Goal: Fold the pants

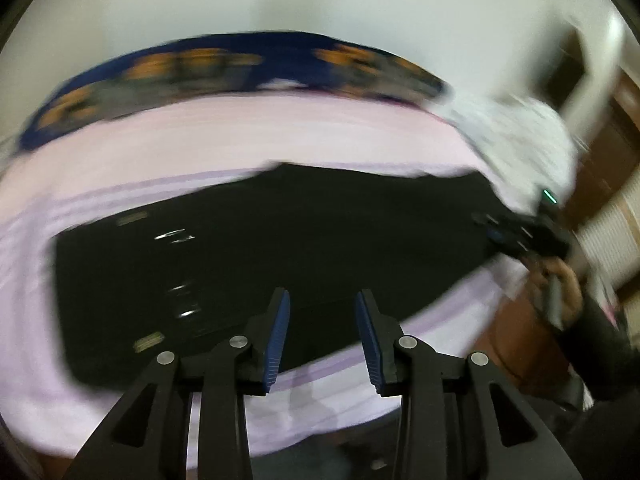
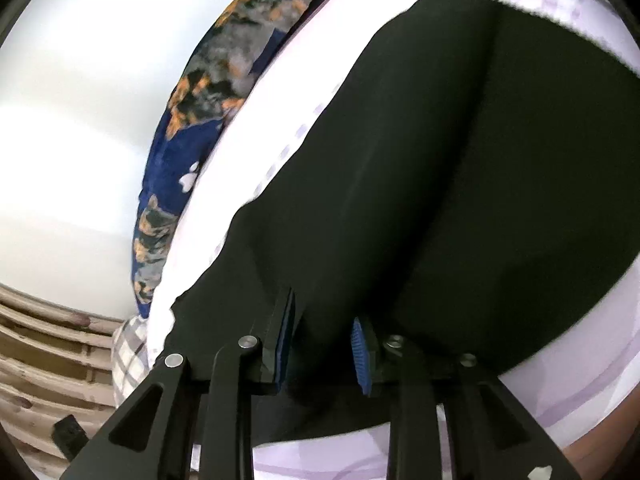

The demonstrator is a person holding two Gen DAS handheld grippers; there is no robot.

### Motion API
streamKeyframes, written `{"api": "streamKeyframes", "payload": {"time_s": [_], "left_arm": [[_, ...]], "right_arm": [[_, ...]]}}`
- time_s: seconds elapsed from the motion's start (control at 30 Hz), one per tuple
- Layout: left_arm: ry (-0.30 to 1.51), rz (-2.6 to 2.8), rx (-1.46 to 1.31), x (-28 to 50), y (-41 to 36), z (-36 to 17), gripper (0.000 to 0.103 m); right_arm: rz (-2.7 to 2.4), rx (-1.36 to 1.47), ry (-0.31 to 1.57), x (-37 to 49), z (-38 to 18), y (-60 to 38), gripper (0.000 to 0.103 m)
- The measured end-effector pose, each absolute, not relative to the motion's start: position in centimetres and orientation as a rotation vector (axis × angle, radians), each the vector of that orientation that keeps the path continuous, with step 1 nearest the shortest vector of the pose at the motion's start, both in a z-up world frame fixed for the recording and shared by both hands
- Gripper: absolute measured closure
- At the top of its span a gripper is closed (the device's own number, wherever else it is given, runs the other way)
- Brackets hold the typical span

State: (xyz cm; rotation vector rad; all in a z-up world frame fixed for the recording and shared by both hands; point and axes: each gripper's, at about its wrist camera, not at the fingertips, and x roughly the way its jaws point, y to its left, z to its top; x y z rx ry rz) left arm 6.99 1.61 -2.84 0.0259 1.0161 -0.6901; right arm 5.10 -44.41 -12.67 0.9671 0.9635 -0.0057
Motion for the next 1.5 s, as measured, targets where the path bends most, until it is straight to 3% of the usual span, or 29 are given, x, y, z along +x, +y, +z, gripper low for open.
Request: {"api": "streamKeyframes", "payload": {"time_s": [0.33, 0.43, 0.6, 0.8, 0.87, 0.9, 0.97, 1.07, 1.27, 1.5], "left_arm": [[1.058, -1.019, 0.3, 4.2, -13.7, -6.4, 0.067], [1.037, -1.044, 0.37, 3.6, -15.8, -7.1, 0.067], [1.056, -1.066, 0.43, 3.4, -18.3, -8.4, 0.067], [1.061, -1.037, 0.501, 3.1, -19.8, -10.1, 0.067], [1.066, -1.019, 0.489, 3.6, -20.1, -10.4, 0.073], [1.071, -1.01, 0.476, 3.8, -20.0, -10.5, 0.084], [1.095, -1.004, 0.417, 4.6, -19.7, -10.5, 0.089], [1.103, -1.0, 0.343, 5.4, -18.8, -10.2, 0.096], [1.142, -0.935, 0.239, 7.0, -17.4, -10.9, 0.096], [1.191, -0.895, 0.144, 8.4, -15.8, -12.1, 0.096]], "right_arm": [[-0.05, 0.963, 0.969, 7.1, -12.9, -49.6, 0.077], [-0.045, 0.934, 0.987, 7.7, -12.7, -50.0, 0.08], [-0.031, 0.911, 1.007, 8.4, -12.3, -50.3, 0.093], [-0.008, 0.838, 1.027, 10.1, -10.4, -49.6, 0.094], [0.007, 0.793, 1.04, 11.1, -9.4, -49.0, 0.094], [0.017, 0.762, 1.049, 11.8, -8.9, -48.6, 0.094], [0.037, 0.727, 1.057, 12.9, -8.1, -47.8, 0.094], [0.065, 0.654, 1.077, 15.4, -7.1, -46.0, 0.093], [0.153, 0.675, 1.086, 20.3, -7.2, -43.4, 0.077], [0.107, 0.699, 1.038, 22.7, -6.6, -45.2, 0.076]]}}
